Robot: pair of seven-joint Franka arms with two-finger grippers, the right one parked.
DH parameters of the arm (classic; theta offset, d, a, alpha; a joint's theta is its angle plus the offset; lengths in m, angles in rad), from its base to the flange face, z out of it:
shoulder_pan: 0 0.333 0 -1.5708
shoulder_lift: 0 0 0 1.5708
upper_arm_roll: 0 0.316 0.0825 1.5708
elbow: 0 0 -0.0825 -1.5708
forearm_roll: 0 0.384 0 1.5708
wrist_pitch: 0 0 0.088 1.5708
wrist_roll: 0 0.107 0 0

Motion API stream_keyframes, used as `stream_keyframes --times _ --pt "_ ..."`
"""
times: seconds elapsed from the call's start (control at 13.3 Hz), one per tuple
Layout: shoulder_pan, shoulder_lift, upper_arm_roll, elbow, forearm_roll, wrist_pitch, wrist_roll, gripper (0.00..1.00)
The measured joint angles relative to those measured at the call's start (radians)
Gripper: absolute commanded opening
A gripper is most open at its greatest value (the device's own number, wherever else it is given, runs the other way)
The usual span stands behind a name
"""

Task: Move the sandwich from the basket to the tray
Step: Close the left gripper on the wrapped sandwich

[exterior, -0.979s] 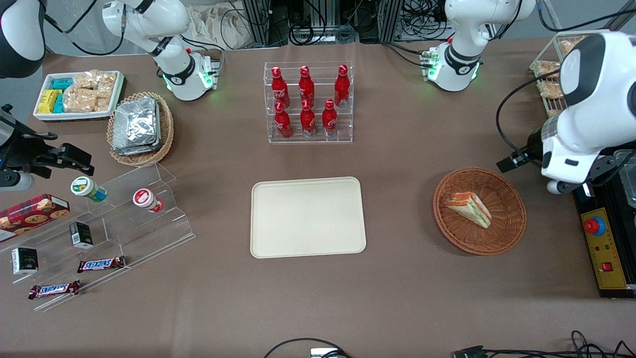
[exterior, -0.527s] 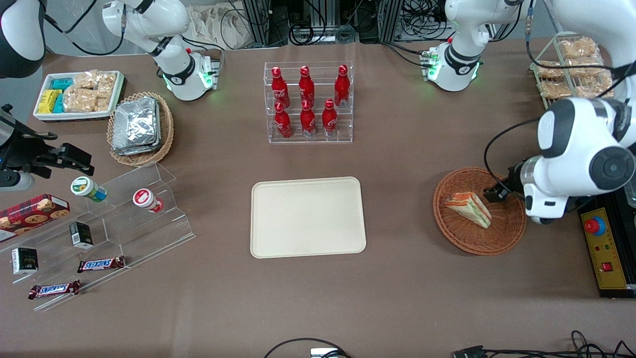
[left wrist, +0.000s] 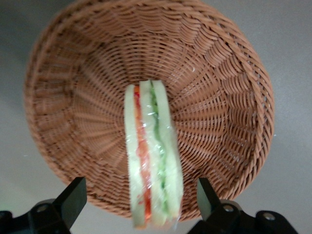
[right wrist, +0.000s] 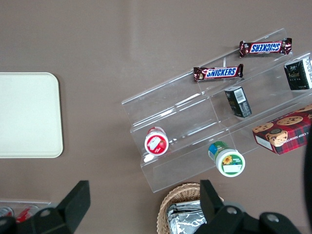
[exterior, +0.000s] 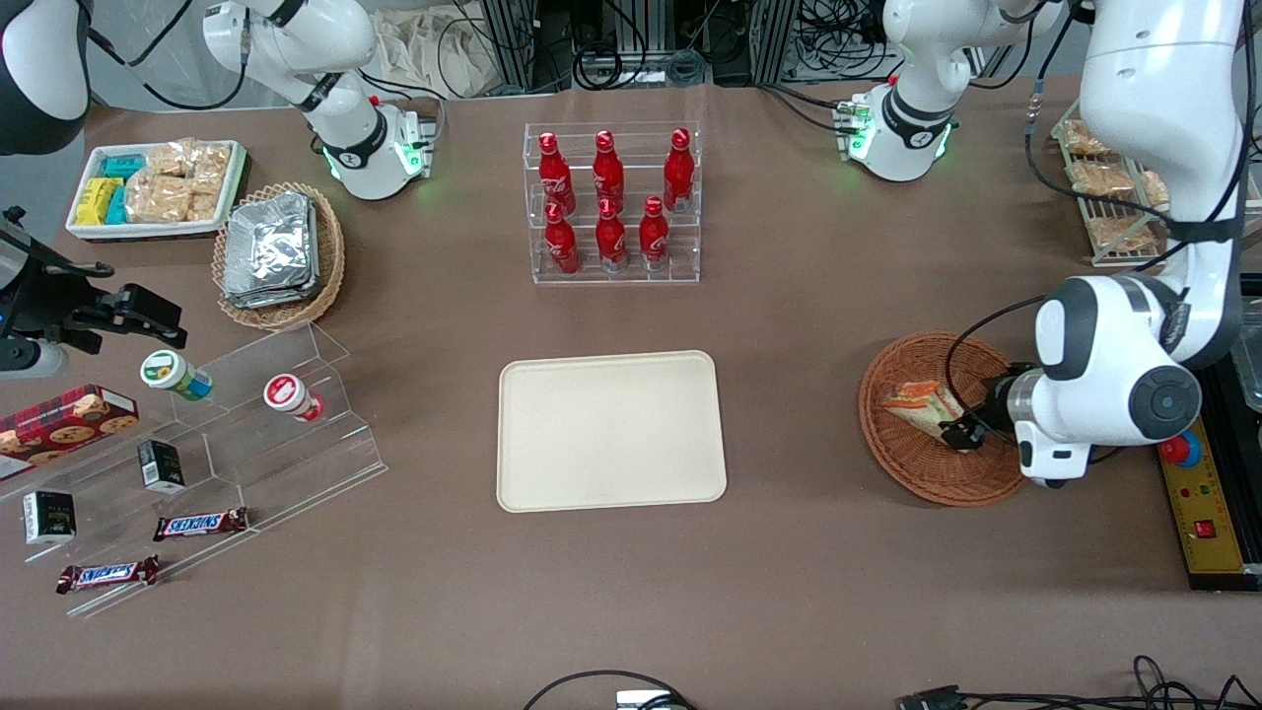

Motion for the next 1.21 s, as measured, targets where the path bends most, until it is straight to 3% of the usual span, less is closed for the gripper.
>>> stream_keyframes --times 0.3,0.38,0.45,0.53,0.6,0.68,0.9,1.21 --pt "0.0 0.039 0.0 -0.09 -0.03 0.158 -0.003 1.0" --pt "0.0 0.041 0.0 -0.117 -0.032 0.191 -0.006 0.87" --pt "0.0 0.043 0.0 -0.135 -0.033 0.209 -0.008 0.49" --pt "0.0 0.044 0.0 -0.146 -0.033 0.216 -0.009 0.21" --pt "0.0 0.045 -0.001 -0.149 -0.033 0.221 -0.009 0.05" --pt "-0.001 0.045 -0.002 -0.149 -0.033 0.225 -0.01 0.0" --pt "-0.007 0.036 -0.009 -0.142 -0.033 0.225 0.01 0.0" --pt "-0.01 -0.045 -0.011 -0.08 -0.033 0.08 0.239 0.0"
